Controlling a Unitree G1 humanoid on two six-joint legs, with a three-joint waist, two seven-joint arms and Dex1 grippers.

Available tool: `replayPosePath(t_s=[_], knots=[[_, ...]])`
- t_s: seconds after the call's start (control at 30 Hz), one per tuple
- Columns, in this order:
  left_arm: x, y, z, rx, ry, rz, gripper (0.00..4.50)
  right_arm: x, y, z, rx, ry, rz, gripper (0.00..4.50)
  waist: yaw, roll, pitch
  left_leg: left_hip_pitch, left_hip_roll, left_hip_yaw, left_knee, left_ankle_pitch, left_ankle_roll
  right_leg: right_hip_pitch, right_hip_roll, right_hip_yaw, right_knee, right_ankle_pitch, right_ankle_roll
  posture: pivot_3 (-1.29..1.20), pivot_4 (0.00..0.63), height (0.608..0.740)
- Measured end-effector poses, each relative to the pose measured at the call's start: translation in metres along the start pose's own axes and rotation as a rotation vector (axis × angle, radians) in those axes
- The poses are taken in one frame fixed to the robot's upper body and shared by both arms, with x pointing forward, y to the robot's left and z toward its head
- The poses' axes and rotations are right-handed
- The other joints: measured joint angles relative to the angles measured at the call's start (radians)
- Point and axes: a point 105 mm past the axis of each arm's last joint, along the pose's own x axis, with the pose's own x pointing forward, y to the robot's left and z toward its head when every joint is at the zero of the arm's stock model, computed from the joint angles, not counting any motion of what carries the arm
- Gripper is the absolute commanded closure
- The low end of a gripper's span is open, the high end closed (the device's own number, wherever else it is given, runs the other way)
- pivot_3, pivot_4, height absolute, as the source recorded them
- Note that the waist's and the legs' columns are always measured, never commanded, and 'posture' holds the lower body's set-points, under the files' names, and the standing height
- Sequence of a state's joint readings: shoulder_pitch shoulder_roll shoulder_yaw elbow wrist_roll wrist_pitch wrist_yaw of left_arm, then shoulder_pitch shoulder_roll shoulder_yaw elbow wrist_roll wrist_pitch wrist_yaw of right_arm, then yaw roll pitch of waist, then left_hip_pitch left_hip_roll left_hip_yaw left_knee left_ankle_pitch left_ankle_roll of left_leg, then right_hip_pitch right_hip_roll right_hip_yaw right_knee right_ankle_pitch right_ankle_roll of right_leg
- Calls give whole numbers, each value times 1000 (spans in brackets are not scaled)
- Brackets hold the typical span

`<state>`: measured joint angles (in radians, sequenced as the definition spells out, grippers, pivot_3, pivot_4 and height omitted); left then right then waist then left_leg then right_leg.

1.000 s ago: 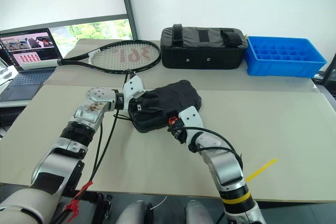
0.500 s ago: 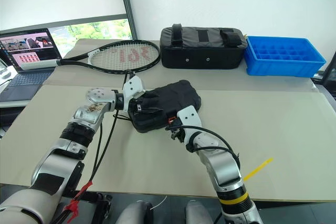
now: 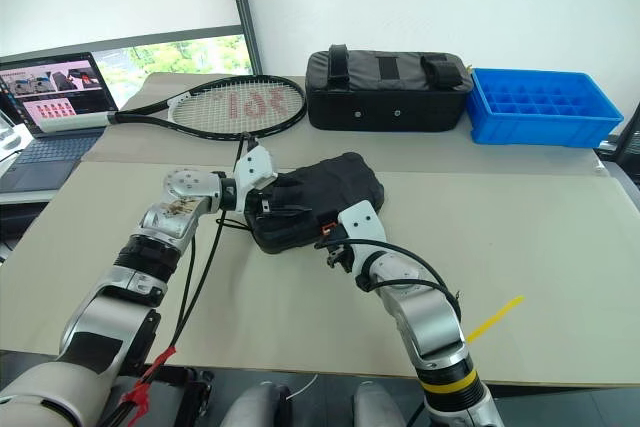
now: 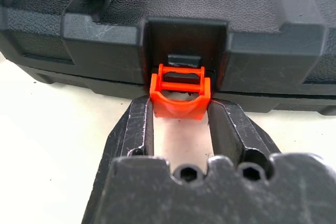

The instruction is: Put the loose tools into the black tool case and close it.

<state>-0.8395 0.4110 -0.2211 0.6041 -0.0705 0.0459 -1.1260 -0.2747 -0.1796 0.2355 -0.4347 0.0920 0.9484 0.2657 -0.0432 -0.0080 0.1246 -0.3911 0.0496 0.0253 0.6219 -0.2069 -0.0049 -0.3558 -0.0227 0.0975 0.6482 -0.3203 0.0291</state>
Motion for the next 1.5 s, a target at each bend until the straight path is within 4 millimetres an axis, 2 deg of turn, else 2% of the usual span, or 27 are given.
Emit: replayPosePath(t_s=[1.5], knots=[[2,-5,-1,0,-8,-9,1144,2,2,7,20,10,-3,3262,-3,0,0,0,0,0,-1,0,0,0,0,0,0,0,0,0,150,707]])
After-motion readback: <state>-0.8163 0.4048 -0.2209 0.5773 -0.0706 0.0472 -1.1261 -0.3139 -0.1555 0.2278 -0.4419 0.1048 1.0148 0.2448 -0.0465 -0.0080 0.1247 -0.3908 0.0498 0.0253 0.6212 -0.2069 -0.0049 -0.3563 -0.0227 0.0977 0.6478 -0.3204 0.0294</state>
